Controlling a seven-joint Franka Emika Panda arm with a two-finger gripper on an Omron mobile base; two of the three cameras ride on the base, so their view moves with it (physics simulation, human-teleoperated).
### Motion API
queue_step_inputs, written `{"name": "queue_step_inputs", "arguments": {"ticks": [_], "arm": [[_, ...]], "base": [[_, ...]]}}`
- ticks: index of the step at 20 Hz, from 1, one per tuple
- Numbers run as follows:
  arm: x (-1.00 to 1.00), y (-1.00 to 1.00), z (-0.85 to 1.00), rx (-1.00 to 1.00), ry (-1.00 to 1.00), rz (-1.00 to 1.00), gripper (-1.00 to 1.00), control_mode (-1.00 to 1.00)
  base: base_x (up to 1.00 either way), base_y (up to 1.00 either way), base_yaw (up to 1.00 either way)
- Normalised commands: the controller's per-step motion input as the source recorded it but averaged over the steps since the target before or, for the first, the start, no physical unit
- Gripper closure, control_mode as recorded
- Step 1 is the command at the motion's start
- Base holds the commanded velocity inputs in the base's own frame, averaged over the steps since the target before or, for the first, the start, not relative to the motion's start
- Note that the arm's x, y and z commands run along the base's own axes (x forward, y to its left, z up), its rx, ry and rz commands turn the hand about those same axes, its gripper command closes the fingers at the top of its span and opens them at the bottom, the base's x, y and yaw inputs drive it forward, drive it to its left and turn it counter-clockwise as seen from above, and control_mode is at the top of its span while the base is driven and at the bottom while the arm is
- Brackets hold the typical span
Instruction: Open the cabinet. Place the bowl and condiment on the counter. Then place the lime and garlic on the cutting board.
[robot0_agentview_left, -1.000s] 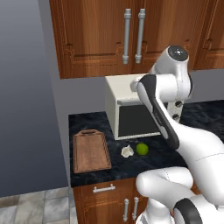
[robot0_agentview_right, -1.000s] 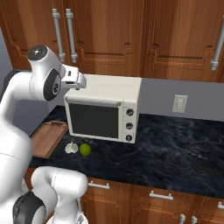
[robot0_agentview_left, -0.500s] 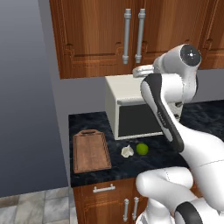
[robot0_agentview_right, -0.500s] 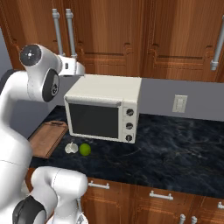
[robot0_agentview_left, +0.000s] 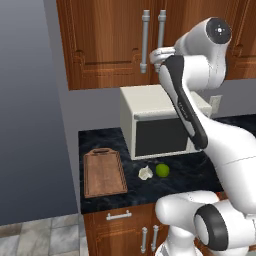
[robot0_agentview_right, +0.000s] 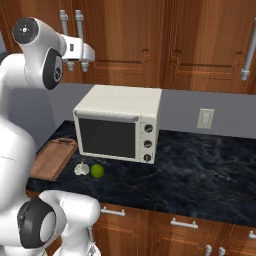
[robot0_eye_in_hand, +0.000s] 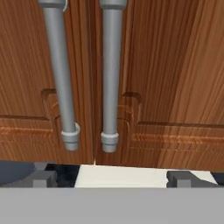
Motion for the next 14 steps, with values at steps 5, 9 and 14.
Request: {"name": "queue_step_inputs", "arguments": {"ticks": [5,9,14], "arm": [[0.44,0.02,-0.05,-0.03,-0.16,0.0,-1.0,-1.0],[0.69,0.0,0.0,0.0,-0.05,0.0,-1.0,-1.0],[0.8,0.0,0.0,0.0,0.0,0.0,-1.0,-1.0]], "base": [[0.0,0.0,0.0],[0.0,0.0,0.0],[0.0,0.0,0.0]]}}
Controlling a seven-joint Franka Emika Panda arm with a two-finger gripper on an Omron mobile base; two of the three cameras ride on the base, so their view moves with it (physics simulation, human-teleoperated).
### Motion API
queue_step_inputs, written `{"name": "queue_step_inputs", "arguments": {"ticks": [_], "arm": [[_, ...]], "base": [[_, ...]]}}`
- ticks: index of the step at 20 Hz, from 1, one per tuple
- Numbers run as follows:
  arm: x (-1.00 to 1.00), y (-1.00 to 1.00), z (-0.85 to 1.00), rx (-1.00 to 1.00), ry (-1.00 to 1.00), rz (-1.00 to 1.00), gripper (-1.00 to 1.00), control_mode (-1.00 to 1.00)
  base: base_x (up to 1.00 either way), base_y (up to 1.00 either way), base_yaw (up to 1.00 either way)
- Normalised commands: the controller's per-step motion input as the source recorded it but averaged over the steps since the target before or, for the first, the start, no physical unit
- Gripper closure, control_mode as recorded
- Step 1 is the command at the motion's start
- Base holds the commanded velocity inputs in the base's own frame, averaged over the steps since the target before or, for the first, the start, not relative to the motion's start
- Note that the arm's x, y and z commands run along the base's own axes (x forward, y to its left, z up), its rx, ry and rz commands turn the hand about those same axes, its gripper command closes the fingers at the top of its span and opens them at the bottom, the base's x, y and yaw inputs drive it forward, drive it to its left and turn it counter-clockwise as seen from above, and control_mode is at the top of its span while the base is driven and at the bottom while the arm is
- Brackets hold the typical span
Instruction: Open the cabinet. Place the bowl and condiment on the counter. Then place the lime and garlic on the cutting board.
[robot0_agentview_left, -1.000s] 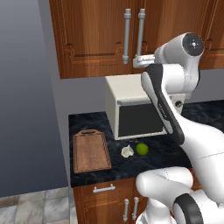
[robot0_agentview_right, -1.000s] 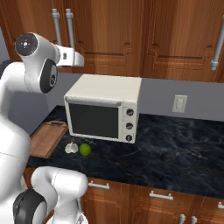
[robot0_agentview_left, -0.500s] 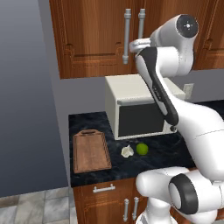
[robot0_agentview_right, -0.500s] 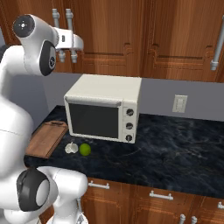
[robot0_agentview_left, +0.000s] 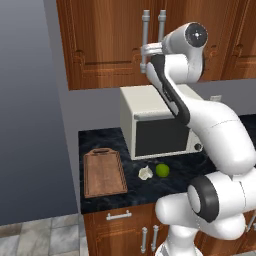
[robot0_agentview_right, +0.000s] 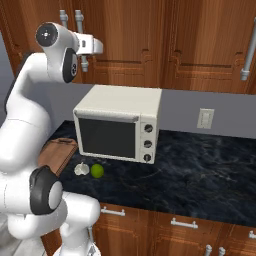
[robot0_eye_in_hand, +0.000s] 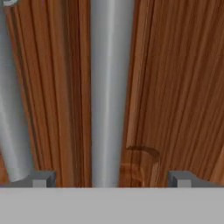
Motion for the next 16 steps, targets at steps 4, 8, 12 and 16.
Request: {"name": "queue_step_inputs", "arguments": {"ticks": [4,8,12,16], "arm": [[0.79,0.0,-0.01,0.0,0.0,0.0,-1.0,-1.0],[0.7,0.0,-0.16,0.0,-0.03,0.0,-1.0,-1.0],[0.64,0.0,-0.21,0.0,-0.08,0.0,-1.0,-1.0],[0.51,0.0,-0.28,0.0,-0.09,0.0,1.0,-1.0]], "base": [[0.0,0.0,0.0],[0.0,0.0,0.0],[0.0,0.0,0.0],[0.0,0.0,0.0]]}}
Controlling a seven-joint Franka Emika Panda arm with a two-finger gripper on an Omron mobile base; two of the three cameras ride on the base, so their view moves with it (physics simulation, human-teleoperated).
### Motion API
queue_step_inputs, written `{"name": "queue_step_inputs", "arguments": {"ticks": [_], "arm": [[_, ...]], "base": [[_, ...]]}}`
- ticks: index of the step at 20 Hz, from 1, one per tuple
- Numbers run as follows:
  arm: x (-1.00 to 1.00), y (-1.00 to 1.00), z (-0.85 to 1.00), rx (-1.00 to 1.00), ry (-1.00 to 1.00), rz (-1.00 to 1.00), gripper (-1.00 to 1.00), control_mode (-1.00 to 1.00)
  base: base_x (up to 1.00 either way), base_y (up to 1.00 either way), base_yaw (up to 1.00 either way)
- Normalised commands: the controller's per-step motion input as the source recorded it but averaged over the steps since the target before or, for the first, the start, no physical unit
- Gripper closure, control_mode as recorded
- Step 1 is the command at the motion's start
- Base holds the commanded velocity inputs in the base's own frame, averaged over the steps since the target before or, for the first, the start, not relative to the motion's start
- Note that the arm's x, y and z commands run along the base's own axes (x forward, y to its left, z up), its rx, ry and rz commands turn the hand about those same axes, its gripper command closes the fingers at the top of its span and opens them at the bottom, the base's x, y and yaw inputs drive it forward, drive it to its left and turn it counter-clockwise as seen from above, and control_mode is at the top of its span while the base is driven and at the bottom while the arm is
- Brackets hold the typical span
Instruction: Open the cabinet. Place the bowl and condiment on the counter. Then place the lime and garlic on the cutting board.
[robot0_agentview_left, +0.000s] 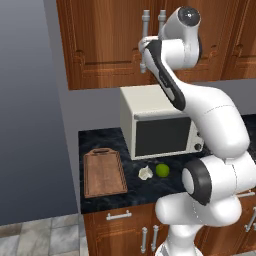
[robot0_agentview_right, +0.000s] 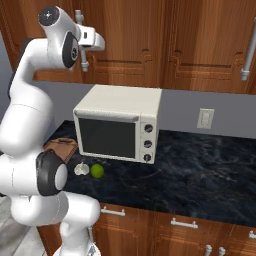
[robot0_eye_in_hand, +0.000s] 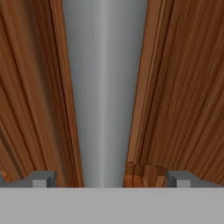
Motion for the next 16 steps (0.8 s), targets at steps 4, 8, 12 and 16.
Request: {"name": "queue_step_inputs", "arguments": {"ticks": [4,8,12,16], "arm": [[0.38,-0.01,-0.32,0.0,-0.1,0.0,1.0,-1.0],[0.23,-0.12,-0.41,0.0,-0.15,0.0,1.0,-1.0],[0.17,-0.2,-0.38,0.0,-0.17,0.0,1.0,-1.0],[0.06,-0.4,-0.29,0.0,-0.13,0.0,1.0,-1.0]], "base": [[0.0,0.0,0.0],[0.0,0.0,0.0],[0.0,0.0,0.0],[0.0,0.0,0.0]]}}
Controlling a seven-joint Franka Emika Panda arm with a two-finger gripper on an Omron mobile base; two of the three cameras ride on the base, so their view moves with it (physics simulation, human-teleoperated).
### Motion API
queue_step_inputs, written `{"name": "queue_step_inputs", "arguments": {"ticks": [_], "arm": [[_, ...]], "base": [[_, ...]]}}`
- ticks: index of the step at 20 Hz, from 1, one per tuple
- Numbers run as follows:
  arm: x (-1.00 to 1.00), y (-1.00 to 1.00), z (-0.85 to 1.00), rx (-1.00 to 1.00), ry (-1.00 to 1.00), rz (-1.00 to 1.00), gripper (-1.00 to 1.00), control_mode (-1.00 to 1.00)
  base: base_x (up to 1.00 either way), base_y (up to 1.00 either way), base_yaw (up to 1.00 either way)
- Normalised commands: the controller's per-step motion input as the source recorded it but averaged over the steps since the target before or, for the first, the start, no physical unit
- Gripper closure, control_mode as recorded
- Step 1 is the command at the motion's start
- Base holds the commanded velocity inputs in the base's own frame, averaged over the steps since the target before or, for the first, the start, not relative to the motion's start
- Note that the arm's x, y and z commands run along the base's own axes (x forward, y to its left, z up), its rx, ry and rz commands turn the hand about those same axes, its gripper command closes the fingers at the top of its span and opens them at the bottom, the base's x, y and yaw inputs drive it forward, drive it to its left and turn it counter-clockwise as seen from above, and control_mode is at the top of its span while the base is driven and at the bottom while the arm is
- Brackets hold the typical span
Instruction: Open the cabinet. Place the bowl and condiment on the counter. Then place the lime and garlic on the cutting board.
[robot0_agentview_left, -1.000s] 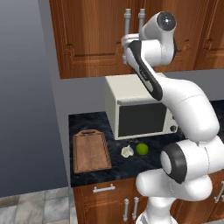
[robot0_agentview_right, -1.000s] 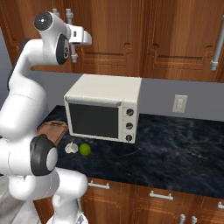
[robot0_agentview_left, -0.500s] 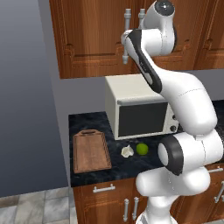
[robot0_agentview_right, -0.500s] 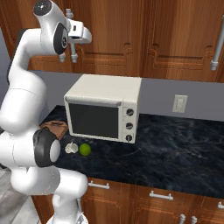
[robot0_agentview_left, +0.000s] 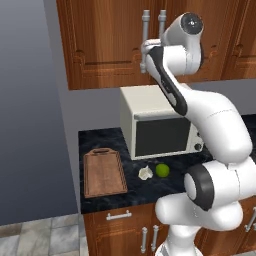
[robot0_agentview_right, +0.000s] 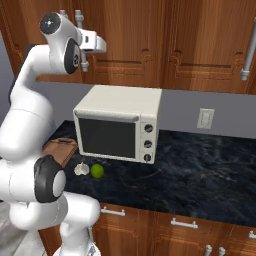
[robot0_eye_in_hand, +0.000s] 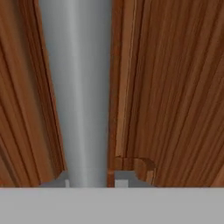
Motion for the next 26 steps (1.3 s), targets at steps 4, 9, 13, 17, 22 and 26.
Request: {"name": "queue_step_inputs", "arguments": {"ticks": [4,9,13,17,22,26], "arm": [[0.0,-0.63,0.0,0.02,0.0,-0.03,1.0,-1.0],[-0.23,-0.8,0.0,0.02,0.0,-0.02,1.0,-1.0],[-0.73,-0.88,0.0,0.02,0.0,-0.04,1.0,-1.0],[-0.87,-0.69,0.0,0.01,-0.01,-0.01,1.0,-1.0],[-0.96,-0.86,0.0,0.02,-0.04,-0.03,1.0,-1.0],[-0.81,-0.9,0.0,0.01,-0.03,-0.05,1.0,-1.0]], "base": [[0.0,0.0,0.0],[0.0,0.0,0.0],[0.0,0.0,0.0],[0.0,0.0,0.0],[0.0,0.0,0.0],[0.0,0.0,0.0]]}}
